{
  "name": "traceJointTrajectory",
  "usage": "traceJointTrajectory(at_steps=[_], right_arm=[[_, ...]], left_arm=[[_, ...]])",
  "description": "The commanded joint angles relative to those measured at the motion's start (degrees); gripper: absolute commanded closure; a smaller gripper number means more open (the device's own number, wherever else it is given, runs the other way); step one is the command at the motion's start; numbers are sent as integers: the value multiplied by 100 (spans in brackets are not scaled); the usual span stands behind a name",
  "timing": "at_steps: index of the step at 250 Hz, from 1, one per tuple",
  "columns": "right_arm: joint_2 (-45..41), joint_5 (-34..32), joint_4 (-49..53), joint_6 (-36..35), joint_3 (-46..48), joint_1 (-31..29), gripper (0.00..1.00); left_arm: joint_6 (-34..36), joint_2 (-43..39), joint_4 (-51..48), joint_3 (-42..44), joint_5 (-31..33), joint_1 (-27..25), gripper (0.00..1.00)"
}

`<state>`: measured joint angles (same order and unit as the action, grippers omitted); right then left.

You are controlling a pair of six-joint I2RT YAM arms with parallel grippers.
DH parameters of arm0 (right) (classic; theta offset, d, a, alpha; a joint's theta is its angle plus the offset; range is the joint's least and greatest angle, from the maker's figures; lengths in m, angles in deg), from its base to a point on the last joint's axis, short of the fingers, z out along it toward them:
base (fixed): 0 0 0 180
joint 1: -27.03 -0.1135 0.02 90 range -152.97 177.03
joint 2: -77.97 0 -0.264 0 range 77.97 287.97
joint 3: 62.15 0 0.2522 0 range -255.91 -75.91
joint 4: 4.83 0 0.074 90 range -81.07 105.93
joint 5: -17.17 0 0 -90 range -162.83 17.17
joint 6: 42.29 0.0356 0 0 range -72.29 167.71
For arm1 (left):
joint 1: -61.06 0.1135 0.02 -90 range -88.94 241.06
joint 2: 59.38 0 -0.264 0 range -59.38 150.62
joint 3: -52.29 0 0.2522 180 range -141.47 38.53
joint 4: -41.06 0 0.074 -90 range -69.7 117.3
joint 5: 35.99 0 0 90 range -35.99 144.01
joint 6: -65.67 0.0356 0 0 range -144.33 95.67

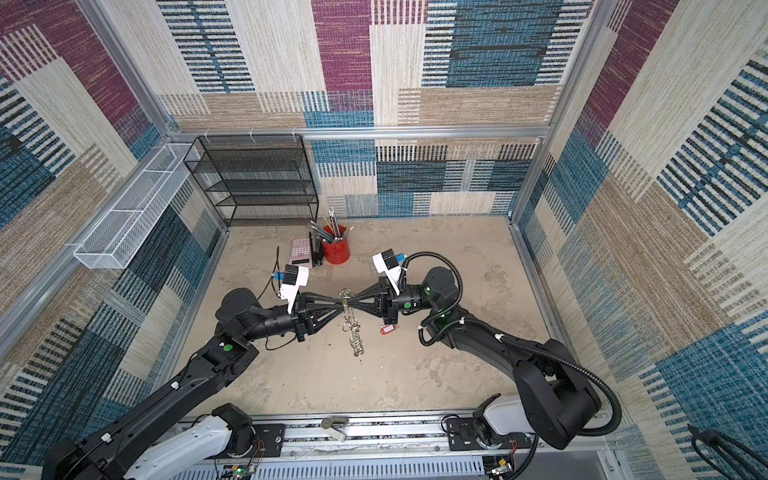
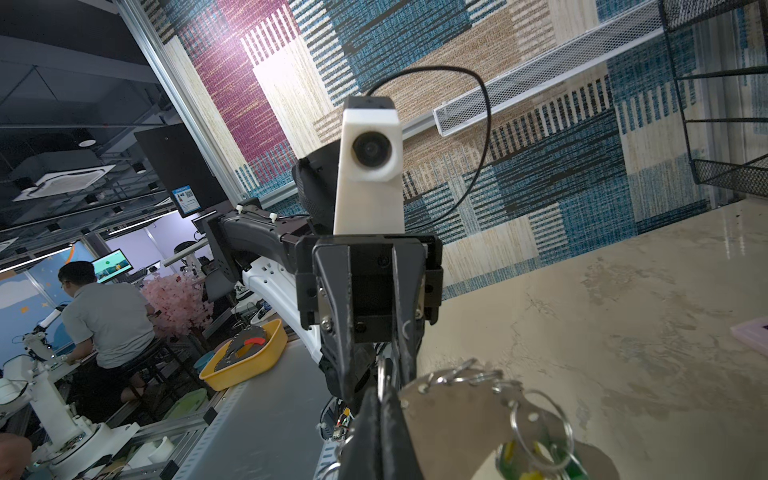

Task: Put the keys on the keyring

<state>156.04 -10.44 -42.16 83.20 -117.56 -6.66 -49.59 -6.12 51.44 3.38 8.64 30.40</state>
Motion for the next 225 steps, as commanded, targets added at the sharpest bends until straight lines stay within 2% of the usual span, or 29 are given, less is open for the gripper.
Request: traceJointTrajectory(at_steps=[1, 174, 225], right_arm=[[-34, -13, -234, 72, -44, -6, 100], [-31, 32, -65, -78, 16, -6, 100], [-11, 34, -81, -104, 25, -15, 100]], left_arm=[[12, 42, 122, -95, -87, -18, 76], [-176, 353, 159, -211, 155, -107, 94], [-262, 445, 180, -263, 159, -107, 90]])
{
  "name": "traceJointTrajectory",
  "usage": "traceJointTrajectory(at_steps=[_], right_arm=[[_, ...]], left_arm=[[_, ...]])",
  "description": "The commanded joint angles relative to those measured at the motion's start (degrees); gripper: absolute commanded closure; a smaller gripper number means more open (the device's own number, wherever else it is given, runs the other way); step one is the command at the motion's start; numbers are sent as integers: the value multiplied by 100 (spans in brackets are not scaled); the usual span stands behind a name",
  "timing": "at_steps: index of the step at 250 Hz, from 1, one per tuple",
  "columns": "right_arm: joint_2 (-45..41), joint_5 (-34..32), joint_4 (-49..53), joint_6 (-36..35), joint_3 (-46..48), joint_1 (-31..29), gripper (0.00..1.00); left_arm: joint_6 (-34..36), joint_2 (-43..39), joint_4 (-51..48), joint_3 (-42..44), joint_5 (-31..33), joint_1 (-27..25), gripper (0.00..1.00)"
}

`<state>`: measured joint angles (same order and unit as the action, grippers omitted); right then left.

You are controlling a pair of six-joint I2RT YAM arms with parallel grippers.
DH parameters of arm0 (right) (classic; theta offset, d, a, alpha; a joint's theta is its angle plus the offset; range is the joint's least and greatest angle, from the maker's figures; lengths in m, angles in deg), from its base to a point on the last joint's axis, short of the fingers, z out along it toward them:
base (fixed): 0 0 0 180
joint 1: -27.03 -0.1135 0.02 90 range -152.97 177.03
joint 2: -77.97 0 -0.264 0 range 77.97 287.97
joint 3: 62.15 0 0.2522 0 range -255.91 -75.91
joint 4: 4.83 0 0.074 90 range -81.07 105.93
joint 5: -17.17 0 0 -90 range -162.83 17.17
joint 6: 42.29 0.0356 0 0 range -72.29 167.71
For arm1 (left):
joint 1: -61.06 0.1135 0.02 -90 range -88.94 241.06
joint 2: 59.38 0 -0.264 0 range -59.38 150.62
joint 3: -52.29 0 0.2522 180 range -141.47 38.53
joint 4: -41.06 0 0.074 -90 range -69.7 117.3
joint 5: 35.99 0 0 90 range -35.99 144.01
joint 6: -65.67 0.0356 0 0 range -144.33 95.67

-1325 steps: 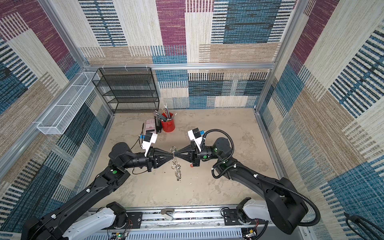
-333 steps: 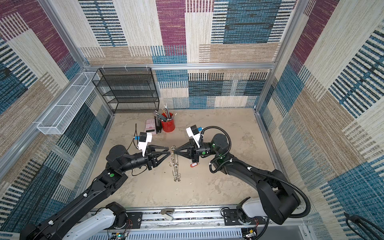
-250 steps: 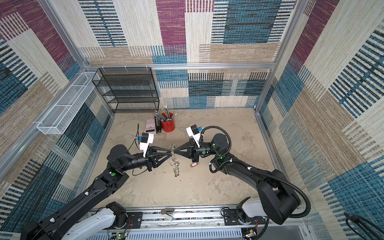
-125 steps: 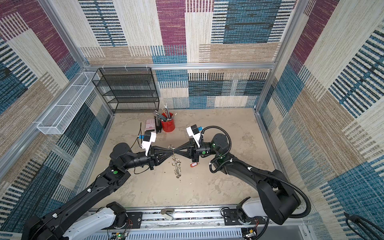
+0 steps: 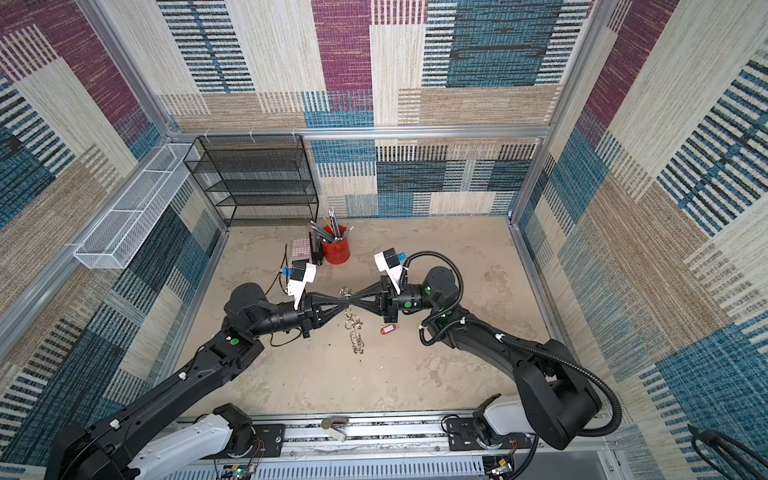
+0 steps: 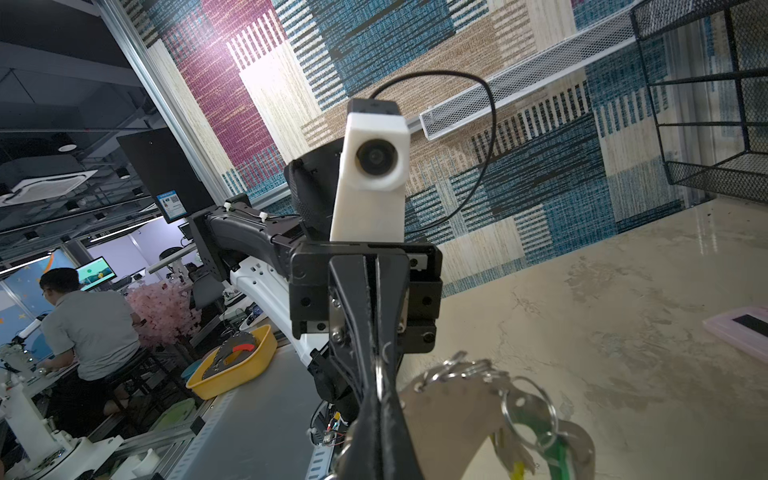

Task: Put the keys on the keyring

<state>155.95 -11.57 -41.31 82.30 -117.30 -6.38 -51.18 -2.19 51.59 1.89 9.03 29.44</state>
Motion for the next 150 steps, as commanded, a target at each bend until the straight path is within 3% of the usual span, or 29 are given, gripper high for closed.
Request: traceJointTrajectory(at_steps=[1, 21, 48, 115, 128, 150], right_arm=[[-2, 149, -169, -9, -6, -43, 100], [18, 165, -162, -15, -5, -52, 100], [34, 171, -161, -23, -12, -52, 100], [-17, 93, 61, -225, -70, -52, 100], [-13, 93, 106, -243, -96, -52, 92], [14, 148, 112, -232, -137, -52, 90]], left_arm=[[-102, 49, 164, -119, 120, -11, 90], [-100, 68, 127, -141, 120, -7, 89], [-113, 100, 150, -159, 113, -11, 100], [351, -72, -753, -269, 430, -7, 100], [552, -156, -1059, -314, 492, -11, 100], [813, -272, -1448, -370, 543, -11, 100]])
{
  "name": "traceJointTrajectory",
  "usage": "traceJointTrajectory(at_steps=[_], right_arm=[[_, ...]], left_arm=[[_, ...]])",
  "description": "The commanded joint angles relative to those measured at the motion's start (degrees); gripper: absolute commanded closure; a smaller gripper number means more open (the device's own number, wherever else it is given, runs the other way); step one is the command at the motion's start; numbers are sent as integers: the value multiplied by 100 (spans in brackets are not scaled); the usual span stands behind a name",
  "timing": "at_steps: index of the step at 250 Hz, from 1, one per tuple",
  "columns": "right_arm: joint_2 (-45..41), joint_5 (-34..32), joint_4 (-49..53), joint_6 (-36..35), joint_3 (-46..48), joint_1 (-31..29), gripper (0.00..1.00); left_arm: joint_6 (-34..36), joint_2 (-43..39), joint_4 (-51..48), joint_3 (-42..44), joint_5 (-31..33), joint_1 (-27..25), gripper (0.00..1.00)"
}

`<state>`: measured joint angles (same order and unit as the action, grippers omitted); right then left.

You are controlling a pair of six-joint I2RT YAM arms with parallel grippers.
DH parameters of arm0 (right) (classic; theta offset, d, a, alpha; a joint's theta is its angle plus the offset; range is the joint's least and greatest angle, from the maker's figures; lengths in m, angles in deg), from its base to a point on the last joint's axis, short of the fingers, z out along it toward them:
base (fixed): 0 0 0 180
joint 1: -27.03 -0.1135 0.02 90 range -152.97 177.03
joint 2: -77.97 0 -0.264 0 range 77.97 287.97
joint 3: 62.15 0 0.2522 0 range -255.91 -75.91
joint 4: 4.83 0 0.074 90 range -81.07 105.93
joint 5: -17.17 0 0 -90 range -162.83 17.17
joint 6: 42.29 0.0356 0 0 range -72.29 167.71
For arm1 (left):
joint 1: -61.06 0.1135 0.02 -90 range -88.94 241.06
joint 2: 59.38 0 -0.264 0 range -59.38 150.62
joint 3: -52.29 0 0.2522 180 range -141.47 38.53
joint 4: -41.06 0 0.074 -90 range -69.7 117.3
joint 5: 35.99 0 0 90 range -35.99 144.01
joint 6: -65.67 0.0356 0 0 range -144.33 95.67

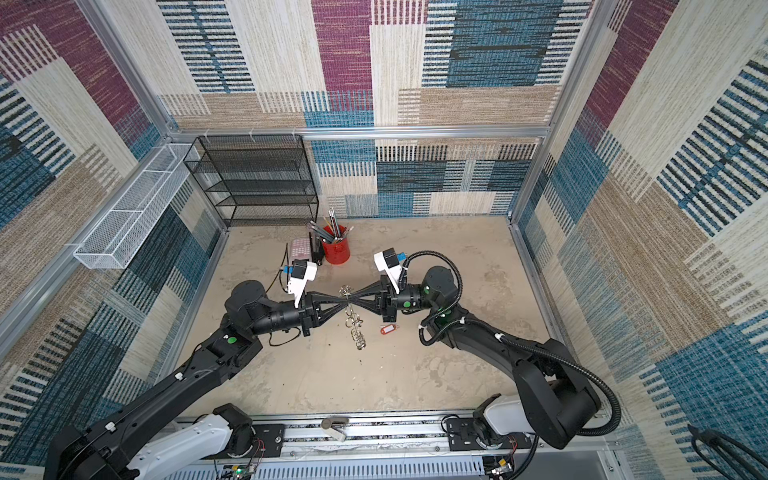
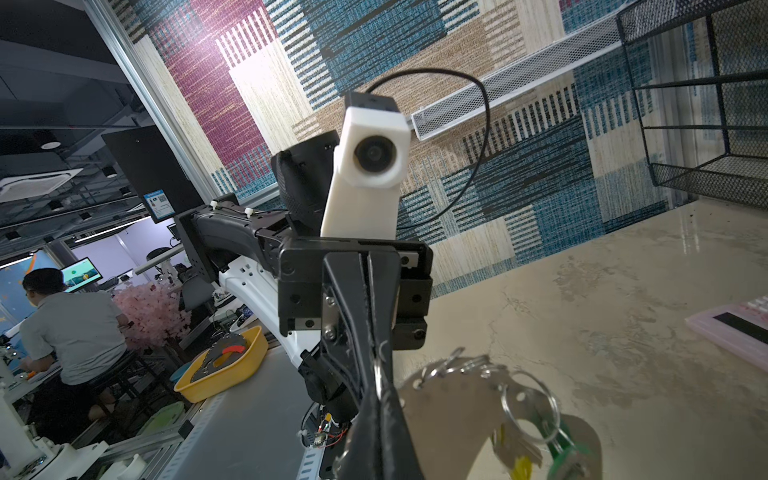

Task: Put the keys on the keyring

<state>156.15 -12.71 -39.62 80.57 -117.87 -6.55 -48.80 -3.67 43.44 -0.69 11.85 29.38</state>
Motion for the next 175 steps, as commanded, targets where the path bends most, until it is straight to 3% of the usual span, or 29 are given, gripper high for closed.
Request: traceJointTrajectory(at_steps=[1, 46, 88, 175], right_arm=[[-9, 263, -57, -56, -83, -34, 89], [64, 307, -161, 45, -135, -34, 74], [105, 360, -233, 120, -168, -34, 71], [172, 358, -234, 128, -164, -34, 96]], left_arm=[[584, -127, -640, -112, 256, -5, 100], [706, -223, -807, -127, 133, -5, 100], [698, -229, -778, -120, 102, -5, 100], [601, -226, -628, -103, 32, -5, 100]])
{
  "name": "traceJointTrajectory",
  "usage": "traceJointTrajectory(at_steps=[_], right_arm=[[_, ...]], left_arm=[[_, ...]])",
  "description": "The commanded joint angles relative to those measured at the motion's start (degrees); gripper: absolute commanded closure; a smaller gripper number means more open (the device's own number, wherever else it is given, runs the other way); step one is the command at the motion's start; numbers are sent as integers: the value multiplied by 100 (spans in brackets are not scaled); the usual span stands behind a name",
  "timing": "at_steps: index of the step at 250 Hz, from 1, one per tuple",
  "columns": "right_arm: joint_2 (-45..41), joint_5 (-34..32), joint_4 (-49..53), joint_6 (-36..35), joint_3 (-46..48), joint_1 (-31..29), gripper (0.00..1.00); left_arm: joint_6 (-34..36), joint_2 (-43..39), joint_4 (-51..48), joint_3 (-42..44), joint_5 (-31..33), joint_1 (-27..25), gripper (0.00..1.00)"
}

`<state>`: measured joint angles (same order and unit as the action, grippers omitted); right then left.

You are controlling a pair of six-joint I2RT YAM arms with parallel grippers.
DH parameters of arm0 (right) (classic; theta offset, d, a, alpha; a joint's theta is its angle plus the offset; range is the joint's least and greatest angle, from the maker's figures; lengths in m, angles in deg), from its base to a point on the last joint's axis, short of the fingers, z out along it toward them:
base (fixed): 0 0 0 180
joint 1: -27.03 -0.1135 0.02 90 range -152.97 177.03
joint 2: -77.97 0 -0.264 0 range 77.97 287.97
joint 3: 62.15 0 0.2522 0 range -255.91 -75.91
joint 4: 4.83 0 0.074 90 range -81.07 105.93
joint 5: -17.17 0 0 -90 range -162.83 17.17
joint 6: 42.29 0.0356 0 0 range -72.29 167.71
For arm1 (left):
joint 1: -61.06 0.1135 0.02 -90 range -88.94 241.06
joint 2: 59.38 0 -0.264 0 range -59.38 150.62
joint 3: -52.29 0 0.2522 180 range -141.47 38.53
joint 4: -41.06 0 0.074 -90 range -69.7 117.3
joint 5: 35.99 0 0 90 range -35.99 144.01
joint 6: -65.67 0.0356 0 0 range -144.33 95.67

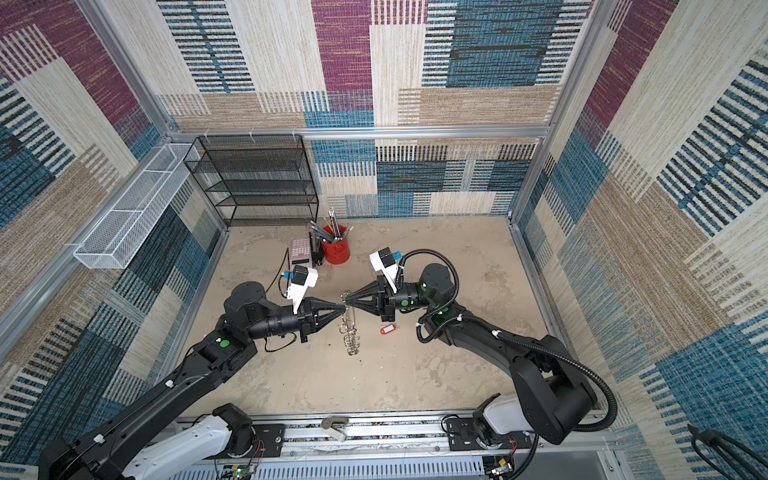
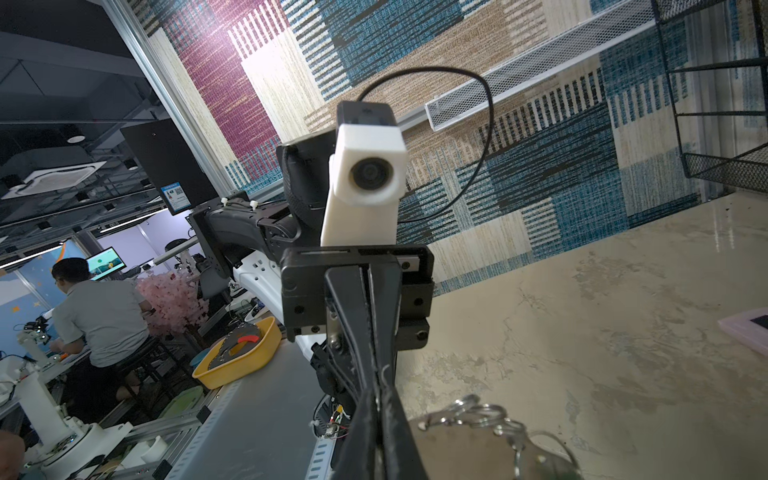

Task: Put the keys on the keyring

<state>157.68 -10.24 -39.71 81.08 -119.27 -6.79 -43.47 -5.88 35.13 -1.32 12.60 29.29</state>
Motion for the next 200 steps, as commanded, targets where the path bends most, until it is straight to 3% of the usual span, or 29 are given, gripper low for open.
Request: traceJointTrajectory(at_steps=[1, 15, 67, 152, 177, 200], right_arm=[[19, 112, -225, 80, -20, -6, 96], [10, 117, -221, 81, -18, -9, 100], [26, 122, -242, 89, -28, -10, 100], [19, 91, -242, 82, -19, -10, 100], [19, 96, -255, 96, -5, -10, 100], [22, 94, -264, 100, -7, -9, 100]], left_arm=[[68, -6, 228, -40, -43, 4, 100], [59, 7, 220, -40, -52, 4, 100], [33, 125, 197, -105, -164, 5, 100], [15, 216, 189, -123, -201, 4, 85], [-2, 225, 195, -123, -209, 4, 86], [-8, 236, 206, -119, -227, 4, 93]])
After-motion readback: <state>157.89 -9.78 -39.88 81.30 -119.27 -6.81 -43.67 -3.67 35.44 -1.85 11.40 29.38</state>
